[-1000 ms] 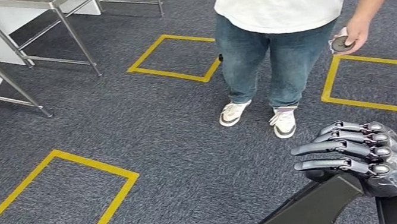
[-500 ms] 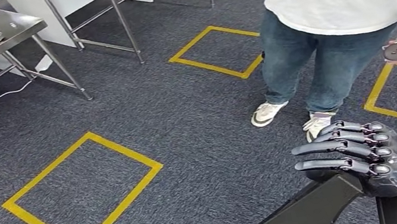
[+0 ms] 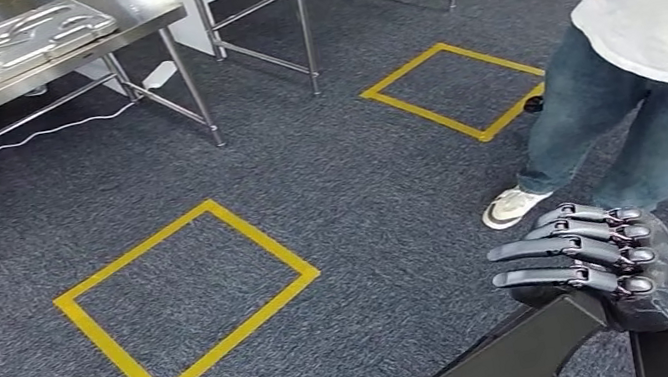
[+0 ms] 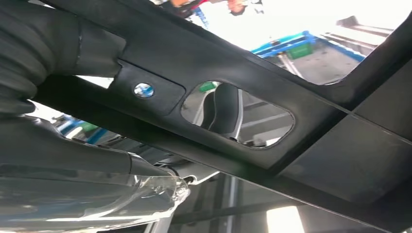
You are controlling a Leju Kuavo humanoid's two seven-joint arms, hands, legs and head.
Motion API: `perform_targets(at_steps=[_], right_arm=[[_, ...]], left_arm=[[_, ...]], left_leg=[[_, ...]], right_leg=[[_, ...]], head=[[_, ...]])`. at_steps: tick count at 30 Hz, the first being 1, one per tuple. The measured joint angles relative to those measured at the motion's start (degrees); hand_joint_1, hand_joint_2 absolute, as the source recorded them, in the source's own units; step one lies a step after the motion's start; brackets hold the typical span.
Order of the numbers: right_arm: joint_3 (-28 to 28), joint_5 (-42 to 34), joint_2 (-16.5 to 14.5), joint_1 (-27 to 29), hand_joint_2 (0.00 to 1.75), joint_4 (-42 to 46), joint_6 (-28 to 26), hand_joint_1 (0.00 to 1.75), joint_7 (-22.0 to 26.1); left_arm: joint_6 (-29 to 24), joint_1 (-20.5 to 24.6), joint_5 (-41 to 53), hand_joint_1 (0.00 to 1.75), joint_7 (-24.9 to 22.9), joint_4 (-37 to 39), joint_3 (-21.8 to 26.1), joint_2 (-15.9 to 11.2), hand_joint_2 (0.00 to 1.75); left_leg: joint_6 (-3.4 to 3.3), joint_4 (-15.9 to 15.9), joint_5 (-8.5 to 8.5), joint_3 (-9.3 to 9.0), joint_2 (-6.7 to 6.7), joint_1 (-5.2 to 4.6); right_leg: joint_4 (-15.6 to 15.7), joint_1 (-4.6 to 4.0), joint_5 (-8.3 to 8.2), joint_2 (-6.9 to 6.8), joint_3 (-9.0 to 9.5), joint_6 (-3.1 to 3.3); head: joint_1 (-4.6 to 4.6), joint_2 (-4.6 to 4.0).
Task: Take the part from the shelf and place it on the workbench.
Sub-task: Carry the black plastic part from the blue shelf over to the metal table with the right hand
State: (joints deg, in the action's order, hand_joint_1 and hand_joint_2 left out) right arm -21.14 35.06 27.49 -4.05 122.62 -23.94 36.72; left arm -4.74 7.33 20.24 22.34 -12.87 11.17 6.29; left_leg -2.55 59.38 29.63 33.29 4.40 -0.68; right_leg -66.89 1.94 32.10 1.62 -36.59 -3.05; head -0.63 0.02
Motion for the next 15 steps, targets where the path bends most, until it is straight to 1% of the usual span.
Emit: perform_targets(at_steps=[1,2,3,4,5,6,7,8,9,10,11,12,13,14,15], right_arm=[[-0.01,0.03,-0.01,0.01,1.75,-0.01,-0.03,1.75,-0.01],[-0.02,0.08,-0.03,0.03,1.75,-0.02,-0.05,1.75,-0.02],[-0.04,0.14,-0.07,-0.02,1.75,-0.02,-0.08,1.75,-0.03],[-0.07,0.18,-0.13,-0.10,1.75,-0.01,-0.11,1.75,-0.04],[-0.09,0.21,-0.21,-0.23,1.75,-0.01,-0.14,1.75,-0.04],[-0.10,0.24,-0.31,-0.35,1.75,0.00,-0.20,1.75,-0.04],[-0.12,0.26,-0.40,-0.39,1.75,0.01,-0.28,1.75,-0.04],[-0.14,0.28,-0.46,-0.38,1.75,0.02,-0.37,1.75,-0.04],[-0.16,0.31,-0.52,-0.34,1.75,0.03,-0.45,1.75,-0.04],[-0.19,0.33,-0.59,-0.28,1.75,0.03,-0.51,1.75,-0.04],[-0.22,0.34,-0.67,-0.21,1.75,0.02,-0.57,1.75,-0.04],[-0.25,0.34,-0.75,-0.14,1.75,0.01,-0.66,1.75,-0.04],[-0.28,0.35,-0.83,-0.06,1.75,0.00,-0.78,1.75,-0.04],[-0.31,0.37,-0.89,0.00,1.75,0.00,-0.93,1.75,-0.04],[-0.33,0.39,-0.94,0.06,1.75,0.01,-1.09,1.75,-0.04]], left_arm=[[0.00,0.02,0.01,0.00,-0.07,0.00,0.00,-0.02,0.00],[0.00,0.02,0.03,0.00,-0.13,0.00,0.00,-0.04,0.00],[0.00,-0.02,0.05,0.00,-0.18,0.00,0.00,-0.08,0.00],[0.00,-0.10,0.09,0.00,-0.23,0.00,0.00,-0.14,0.00],[0.00,-0.24,0.13,0.00,-0.27,0.00,0.00,-0.26,0.00],[0.00,-0.35,0.20,0.00,-0.31,0.00,0.00,-0.37,0.00],[0.00,-0.35,0.32,0.00,-0.34,0.00,0.00,-0.47,0.00],[0.00,-0.27,0.48,0.00,-0.35,0.00,0.00,-0.56,0.00],[0.00,-0.18,0.65,0.00,-0.35,0.00,0.00,-0.58,0.00],[0.00,-0.13,0.78,0.00,-0.35,0.00,0.00,-0.61,0.00],[0.03,-0.18,0.84,0.00,-0.36,0.00,0.00,-0.65,0.00],[0.05,-0.29,0.85,0.00,-0.36,0.00,0.00,-0.71,0.00],[0.08,-0.41,0.86,0.00,-0.35,0.00,0.00,-0.78,0.00],[0.11,-0.48,0.89,0.00,-0.34,0.00,0.00,-0.88,0.00],[0.11,-0.50,0.91,0.00,-0.32,0.00,0.00,-0.99,0.00]], left_leg=[[0.29,0.30,0.25,0.01,0.74,0.04],[0.59,0.52,0.41,0.16,1.39,0.10],[0.85,0.65,0.46,0.40,2.00,0.18],[1.07,0.70,0.43,0.58,2.64,0.25],[1.30,0.66,0.47,0.67,2.90,0.36],[1.57,1.00,0.76,0.83,2.19,0.32],[1.91,2.11,1.46,1.39,0.88,0.27],[2.26,4.39,2.68,2.54,-0.82,0.26],[2.60,7.74,4.22,4.32,-2.40,0.29],[2.85,11.57,5.67,6.43,-3.16,0.46],[3.03,14.76,6.52,8.27,-3.52,0.64],[3.13,16.20,6.32,9.26,-3.71,0.78],[3.13,15.41,5.03,9.13,-3.90,0.87],[2.98,12.44,2.87,7.87,-4.31,0.87],[2.70,8.52,0.74,6.06,-5.34,0.71]], right_leg=[[3.29,0.14,-1.41,1.36,1.27,-0.02],[5.36,0.20,-2.05,2.50,2.09,0.07],[6.01,0.18,-1.86,3.15,2.37,0.27],[6.30,0.10,-1.77,2.85,2.48,0.51],[6.32,0.08,-1.74,2.18,2.60,0.81],[6.44,0.12,-1.66,1.44,2.81,1.16],[6.56,0.20,-1.56,0.62,3.04,1.50],[6.66,0.26,-1.43,-0.27,3.26,1.81],[6.67,0.24,-1.23,-1.14,3.45,2.05],[6.66,0.22,-1.03,-2.00,3.59,2.17],[6.65,0.21,-0.83,-2.85,3.76,2.20],[6.64,0.21,-0.59,-3.64,4.00,2.16],[6.64,0.21,-0.32,-4.40,4.34,2.07],[6.65,0.21,0.00,-5.13,4.80,1.96],[6.68,0.20,0.34,-5.80,5.28,1.83]], head=[[-0.04,0.00],[-0.05,-0.01],[-0.06,0.00],[-0.08,0.00],[-0.05,-0.01],[-0.07,-0.01],[-0.09,-0.01],[-0.11,-0.01],[-0.13,-0.01],[-0.13,0.00],[-0.13,0.00],[-0.13,0.00],[-0.13,0.00],[-0.13,-0.01],[-0.13,0.00]])
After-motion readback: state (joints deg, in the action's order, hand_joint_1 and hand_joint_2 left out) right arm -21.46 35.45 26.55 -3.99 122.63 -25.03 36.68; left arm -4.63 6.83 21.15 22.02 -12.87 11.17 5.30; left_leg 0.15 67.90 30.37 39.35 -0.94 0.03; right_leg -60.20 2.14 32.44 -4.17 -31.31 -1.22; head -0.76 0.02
